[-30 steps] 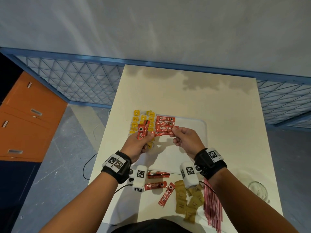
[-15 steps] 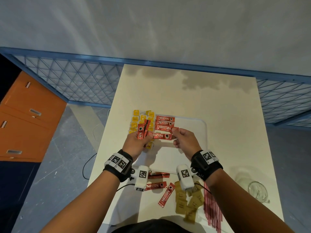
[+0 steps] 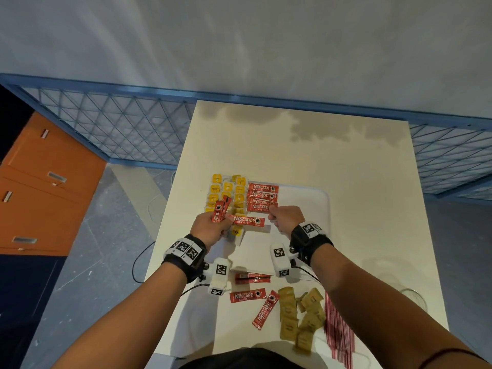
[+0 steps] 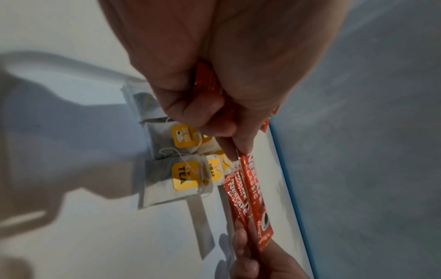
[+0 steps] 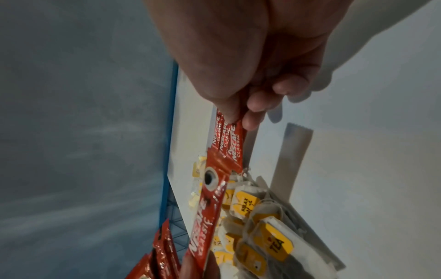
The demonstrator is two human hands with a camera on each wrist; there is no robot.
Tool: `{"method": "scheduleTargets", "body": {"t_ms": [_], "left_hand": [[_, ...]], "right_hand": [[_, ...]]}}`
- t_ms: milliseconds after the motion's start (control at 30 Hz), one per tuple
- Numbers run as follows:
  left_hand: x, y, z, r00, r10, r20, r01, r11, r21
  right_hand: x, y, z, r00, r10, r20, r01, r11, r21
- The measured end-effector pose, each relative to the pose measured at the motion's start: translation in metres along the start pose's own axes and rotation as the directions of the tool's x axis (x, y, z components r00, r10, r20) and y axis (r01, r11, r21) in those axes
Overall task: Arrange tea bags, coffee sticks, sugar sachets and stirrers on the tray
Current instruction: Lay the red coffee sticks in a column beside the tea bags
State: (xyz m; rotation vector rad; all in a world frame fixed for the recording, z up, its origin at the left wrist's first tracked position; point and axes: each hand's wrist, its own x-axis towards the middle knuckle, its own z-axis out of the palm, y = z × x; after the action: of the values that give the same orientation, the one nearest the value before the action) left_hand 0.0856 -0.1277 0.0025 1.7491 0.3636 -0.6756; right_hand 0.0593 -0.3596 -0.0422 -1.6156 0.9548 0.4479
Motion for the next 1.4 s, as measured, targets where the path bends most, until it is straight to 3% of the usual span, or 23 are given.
{"method": "scheduleTargets", "body": {"t_ms": [267,900,1033,1167,1400], "left_hand": [[0.003,-0.003,-0.002,1.0,-0.019,-0.01,0.018,0.999,-0.052],[0.002,-0.012,0.001,0.998,-0.054,0.022,0.056,0.991,-0.118],[0.003,-0.013,0.001,0.998,-0.062,0.012,0.063,0.989,-0.131],[0.004,-0.01,0.004,0.998,-0.067,-0.004,0.066,0.988,-0.143],[0.0,-0.01,0.01,0.997,-0.066,0.041,0.071,0.989,-0.129]], "right_hand": [[0.008,0.007,0.004,1.0,0.023,0.007,-0.021,0.973,-0.23],[0.004,0.002,-0.003,0.999,0.049,0.011,-0.046,0.979,-0.198],[-0.009,0.005,-0.005,0.989,-0.046,0.142,0.057,0.996,-0.075],[-0.027,0.013,-0.012,0.938,-0.165,0.303,0.177,0.984,-0.012],[-0.034,0.028,-0.017,0.934,-0.282,0.219,0.285,0.958,0.018]]}}
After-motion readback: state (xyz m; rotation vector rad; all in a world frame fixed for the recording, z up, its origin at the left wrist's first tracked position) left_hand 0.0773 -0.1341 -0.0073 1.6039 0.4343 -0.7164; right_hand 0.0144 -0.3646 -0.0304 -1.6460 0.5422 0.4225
